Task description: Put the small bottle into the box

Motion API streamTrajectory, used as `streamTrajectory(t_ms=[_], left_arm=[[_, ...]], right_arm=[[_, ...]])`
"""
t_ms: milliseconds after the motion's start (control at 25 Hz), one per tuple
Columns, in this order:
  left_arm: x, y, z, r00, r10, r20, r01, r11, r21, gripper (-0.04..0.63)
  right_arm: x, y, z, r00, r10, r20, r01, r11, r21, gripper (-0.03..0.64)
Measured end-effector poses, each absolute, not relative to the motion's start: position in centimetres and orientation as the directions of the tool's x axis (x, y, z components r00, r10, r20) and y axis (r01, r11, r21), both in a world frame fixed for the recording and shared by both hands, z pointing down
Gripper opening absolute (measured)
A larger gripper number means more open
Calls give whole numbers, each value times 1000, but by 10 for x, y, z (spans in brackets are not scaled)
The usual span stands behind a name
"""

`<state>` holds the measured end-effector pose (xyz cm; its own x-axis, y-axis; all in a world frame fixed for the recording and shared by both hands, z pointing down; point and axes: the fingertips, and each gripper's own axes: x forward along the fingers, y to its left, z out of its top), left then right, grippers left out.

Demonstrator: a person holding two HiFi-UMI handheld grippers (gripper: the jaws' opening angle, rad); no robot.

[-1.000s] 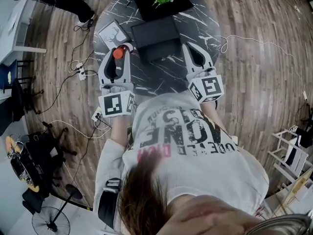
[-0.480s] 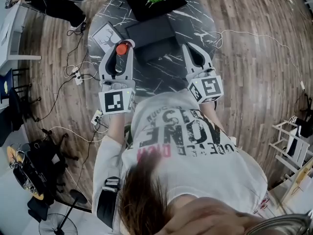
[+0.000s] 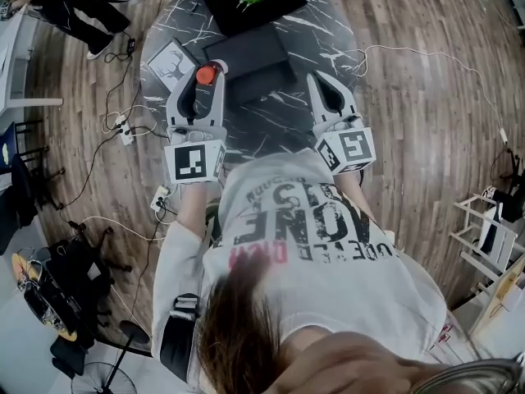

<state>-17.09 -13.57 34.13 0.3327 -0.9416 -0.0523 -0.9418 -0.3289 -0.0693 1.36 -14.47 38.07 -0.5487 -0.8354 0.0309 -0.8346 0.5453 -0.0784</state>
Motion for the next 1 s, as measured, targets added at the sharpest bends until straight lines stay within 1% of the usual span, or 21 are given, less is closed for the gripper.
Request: streamTrajectory(t_ms=[680,1000], left_arm=[[-147,-159,380,366,-930,11,-930,-367,-31,140],[-135,-165,398,389,-920,37,-919,-391,-51,140]], right_arm=[[26,-151,391,-527,-847,64,-848,520,-101,3],[27,-153,394,-536,-840,79,-843,529,-100,3]])
